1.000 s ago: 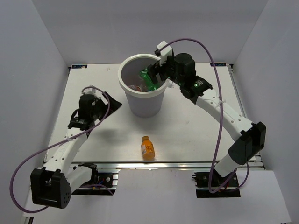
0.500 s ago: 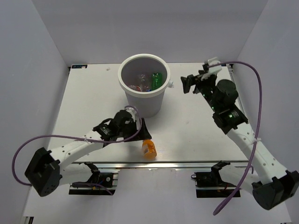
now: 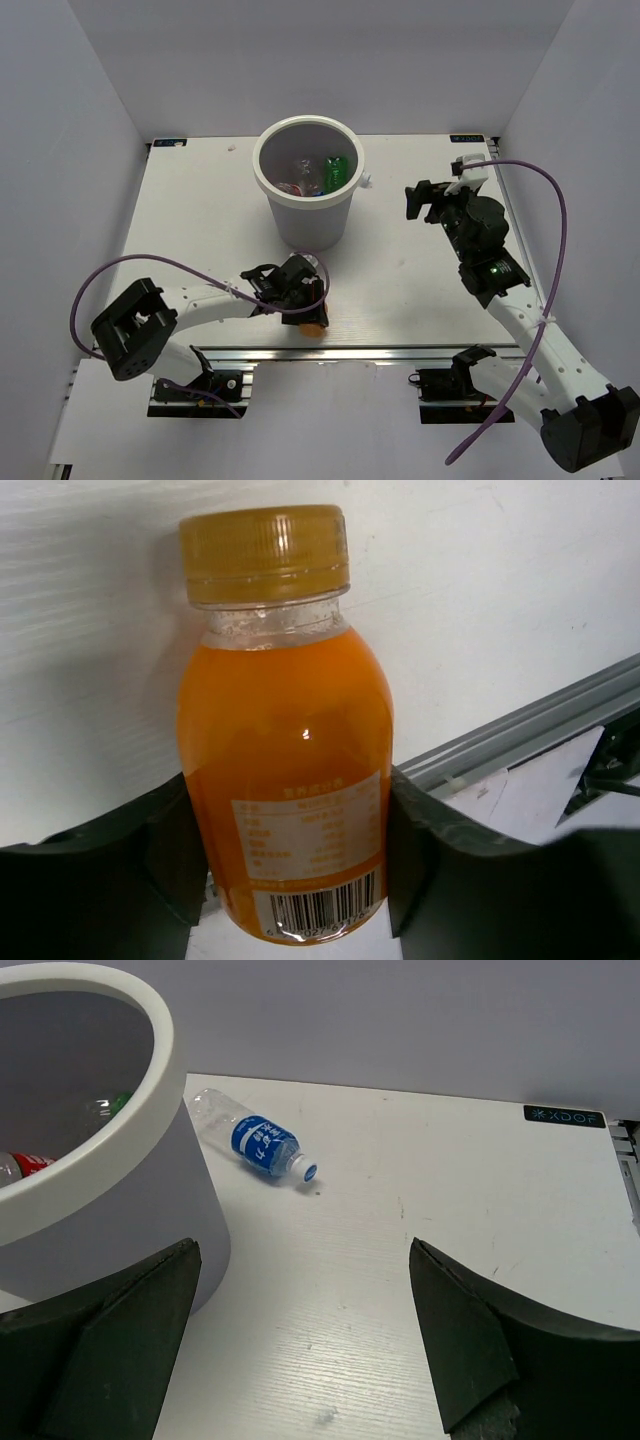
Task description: Put the plastic bottles in the bin
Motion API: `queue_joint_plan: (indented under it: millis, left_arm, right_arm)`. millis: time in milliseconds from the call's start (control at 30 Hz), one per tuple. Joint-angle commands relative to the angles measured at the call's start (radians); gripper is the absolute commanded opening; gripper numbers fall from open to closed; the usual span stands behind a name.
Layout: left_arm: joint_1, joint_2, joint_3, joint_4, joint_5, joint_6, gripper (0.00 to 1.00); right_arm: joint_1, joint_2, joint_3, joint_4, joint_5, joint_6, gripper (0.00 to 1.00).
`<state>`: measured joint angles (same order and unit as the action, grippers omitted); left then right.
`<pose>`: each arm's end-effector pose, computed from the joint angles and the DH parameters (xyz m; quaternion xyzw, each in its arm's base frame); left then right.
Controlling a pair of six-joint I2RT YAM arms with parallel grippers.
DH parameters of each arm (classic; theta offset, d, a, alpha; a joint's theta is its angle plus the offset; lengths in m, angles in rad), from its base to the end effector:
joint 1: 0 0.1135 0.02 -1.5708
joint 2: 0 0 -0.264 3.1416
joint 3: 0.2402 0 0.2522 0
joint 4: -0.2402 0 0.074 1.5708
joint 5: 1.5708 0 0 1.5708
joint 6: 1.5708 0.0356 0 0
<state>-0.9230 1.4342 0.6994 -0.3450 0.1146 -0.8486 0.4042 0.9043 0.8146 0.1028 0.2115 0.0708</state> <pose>0.1522 -0.2079 0.1589 0.0499 0.9672 -0.2231 0.1105 0.2006 0.0777 0.3602 -0.0418 0.7013 0.0944 0.7053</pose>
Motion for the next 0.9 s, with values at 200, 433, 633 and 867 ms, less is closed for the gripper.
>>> queue_joint_plan:
  millis: [200,433,633,867]
  left_arm:
    - [-0.075,-0.253,0.135,-0.015,-0.047,0.132,0.45]
    - [-0.155,-0.244,0.483,-0.077,-0.113,0.336,0.44]
    - [-0.105,-0.115,0.81,-0.106,-0.511,0.413,0.49]
    - [0.255,0.012,0.923,-0.097,-0.374,0.385,0.59]
  right_arm:
    - [-0.056,-0.028,-0.02,0.087,0.028,0.049,0.89]
    - [-0.174,0.022,0.001,0.13,-0.108,0.075,0.89]
    - [-0.274,0.159,0.101,0.144,-0.365,0.035,0.89]
    - [-0.288,0.46,0.283,0.179,-0.663,-0.137,0.89]
